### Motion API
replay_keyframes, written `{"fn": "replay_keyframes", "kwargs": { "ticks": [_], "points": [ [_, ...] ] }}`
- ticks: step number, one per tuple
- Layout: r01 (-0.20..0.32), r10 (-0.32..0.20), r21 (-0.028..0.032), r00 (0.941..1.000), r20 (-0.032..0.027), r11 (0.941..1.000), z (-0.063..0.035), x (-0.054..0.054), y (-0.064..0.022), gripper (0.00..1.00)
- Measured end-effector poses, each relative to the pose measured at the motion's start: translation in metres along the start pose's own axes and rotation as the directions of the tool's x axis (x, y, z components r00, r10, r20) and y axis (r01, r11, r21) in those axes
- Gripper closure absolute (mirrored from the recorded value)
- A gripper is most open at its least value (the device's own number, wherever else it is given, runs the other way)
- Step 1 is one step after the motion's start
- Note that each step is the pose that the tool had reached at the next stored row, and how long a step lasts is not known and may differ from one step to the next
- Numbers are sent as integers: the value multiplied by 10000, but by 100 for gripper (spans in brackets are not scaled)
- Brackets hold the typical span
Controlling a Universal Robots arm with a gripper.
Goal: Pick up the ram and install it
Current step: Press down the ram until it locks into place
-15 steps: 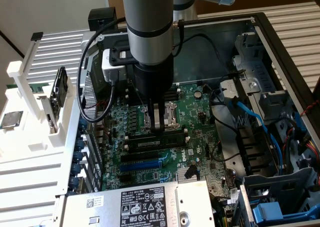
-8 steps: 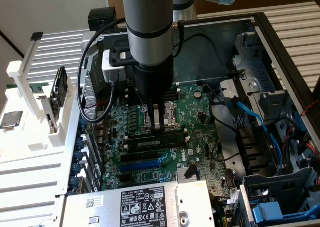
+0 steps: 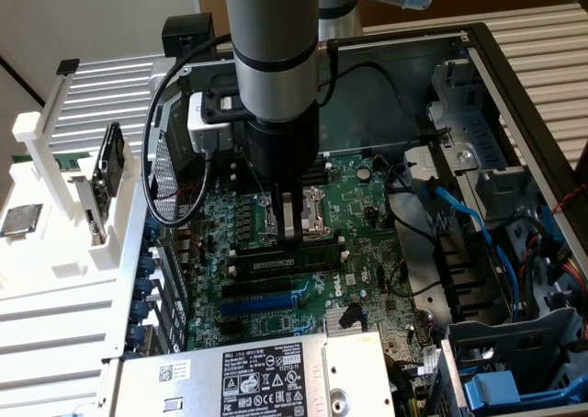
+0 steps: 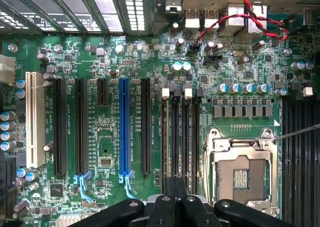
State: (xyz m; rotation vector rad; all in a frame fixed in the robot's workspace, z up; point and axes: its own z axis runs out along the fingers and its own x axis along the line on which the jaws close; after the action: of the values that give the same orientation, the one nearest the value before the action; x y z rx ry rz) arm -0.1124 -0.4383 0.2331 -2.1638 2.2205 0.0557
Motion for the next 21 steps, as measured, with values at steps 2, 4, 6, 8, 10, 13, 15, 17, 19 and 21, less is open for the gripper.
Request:
{"fn": "replay_keyframes", "kwargs": {
  "ticks": [2,4,6,8,10,13,15,17,19,21],
  "points": [
    [0,0,1,10000,0,10000,7,0,0,90],
    [0,0,-1,10000,-3,10000,12,1,0,90],
    [-1,1,-1,10000,-3,10000,19,1,0,90],
    [0,0,-1,10000,-3,10000,23,1,0,90],
    [0,0,0,10000,-2,10000,28,1,0,90],
    [0,0,-1,10000,-4,10000,29,2,0,90],
    [0,0,0,10000,-3,10000,31,2,0,90],
    [0,0,0,10000,-3,10000,32,2,0,90],
    [-2,2,1,10000,-1,10000,33,3,1,90],
    [-1,1,0,10000,-2,10000,32,7,0,90]
  ]
}}
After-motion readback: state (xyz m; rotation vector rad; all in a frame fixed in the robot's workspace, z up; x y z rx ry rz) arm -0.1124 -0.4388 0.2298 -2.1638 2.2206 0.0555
